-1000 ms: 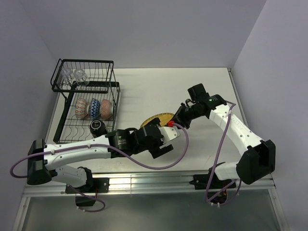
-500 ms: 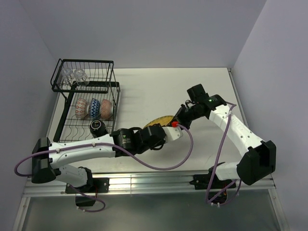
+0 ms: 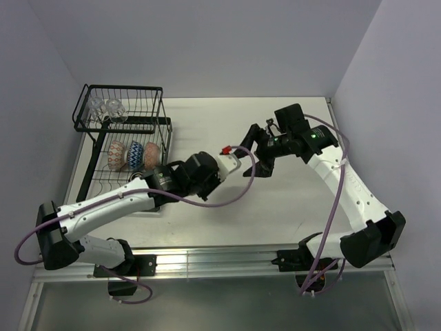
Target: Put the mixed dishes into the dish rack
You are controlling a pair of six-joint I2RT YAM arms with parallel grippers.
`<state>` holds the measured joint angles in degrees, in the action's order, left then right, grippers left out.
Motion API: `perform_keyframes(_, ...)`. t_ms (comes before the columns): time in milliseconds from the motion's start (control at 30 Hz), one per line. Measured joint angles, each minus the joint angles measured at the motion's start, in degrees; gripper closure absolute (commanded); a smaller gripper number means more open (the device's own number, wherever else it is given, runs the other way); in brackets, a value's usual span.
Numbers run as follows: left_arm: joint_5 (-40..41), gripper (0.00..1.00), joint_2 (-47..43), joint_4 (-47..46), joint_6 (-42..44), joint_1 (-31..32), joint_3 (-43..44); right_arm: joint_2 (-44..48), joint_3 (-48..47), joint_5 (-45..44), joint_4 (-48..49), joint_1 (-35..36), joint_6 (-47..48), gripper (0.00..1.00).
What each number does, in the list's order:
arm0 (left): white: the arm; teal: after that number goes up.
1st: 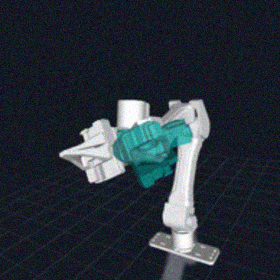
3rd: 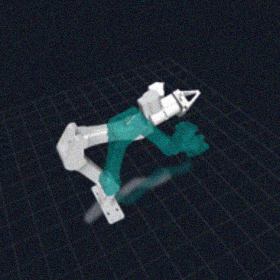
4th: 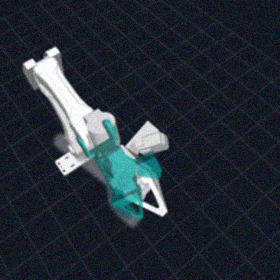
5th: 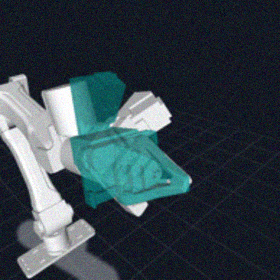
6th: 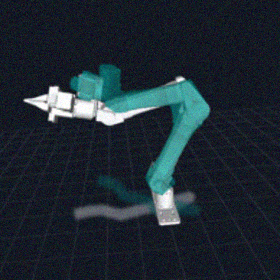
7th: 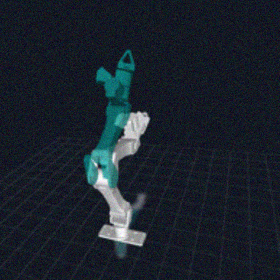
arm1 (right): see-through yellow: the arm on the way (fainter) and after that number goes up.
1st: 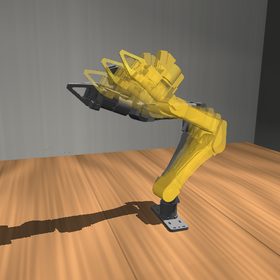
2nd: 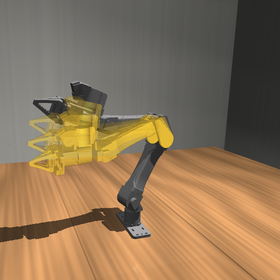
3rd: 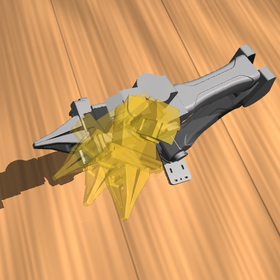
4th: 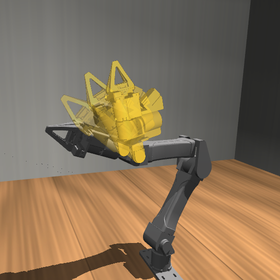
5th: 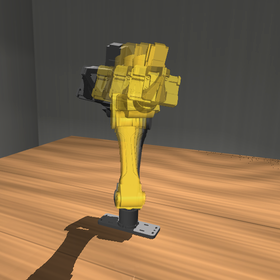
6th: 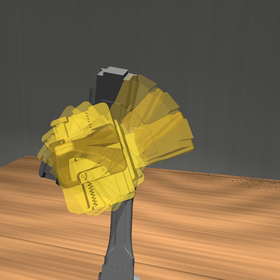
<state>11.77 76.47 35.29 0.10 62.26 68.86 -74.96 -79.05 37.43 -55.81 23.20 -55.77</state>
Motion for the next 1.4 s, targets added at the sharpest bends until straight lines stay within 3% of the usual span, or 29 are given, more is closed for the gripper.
perform_keyframes(167, -4.28, 1.00, -0.76, 4.70, -2.95, -7.17, 7.89, 2.21, -0.59, -2.05, -2.01, -0.33, 2.23, 0.21)
perform_keyframes(433, -7.87, 1.00, 2.08, 9.25, -6.86, -17.22, 42.25, 6.88, 4.28, -1.60, -2.40, -3.50, 3.41, 0.25)
perform_keyframes(600, -3.82, 1.00, 2.27, 8.87, -8.63, -26.05, 52.26, 6.93, 5.66, -1.05, -2.58, -3.87, 3.87, 0.26)
perform_keyframes(833, 0.44, 1.00, 2.75, 8.63, -5.31, -29.86, 47.91, 7.19, 6.51, -0.15, -2.45, -3.89, 5.11, 0.27)
perform_keyframes(1100, -1.90, 1.00, -0.57, 2.58, 0.44, -39.65, 28.96, 7.39, 8.87, 1.01, -4.90, -5.68, 8.48, 0.29)
perform_keyframes(1400, -17.77, 1.00, -1.73, -4.42, 1.60, -54.62, 22.47, 7.08, 5.64, 0.35, -13.62, -8.46, 15.74, 0.30)
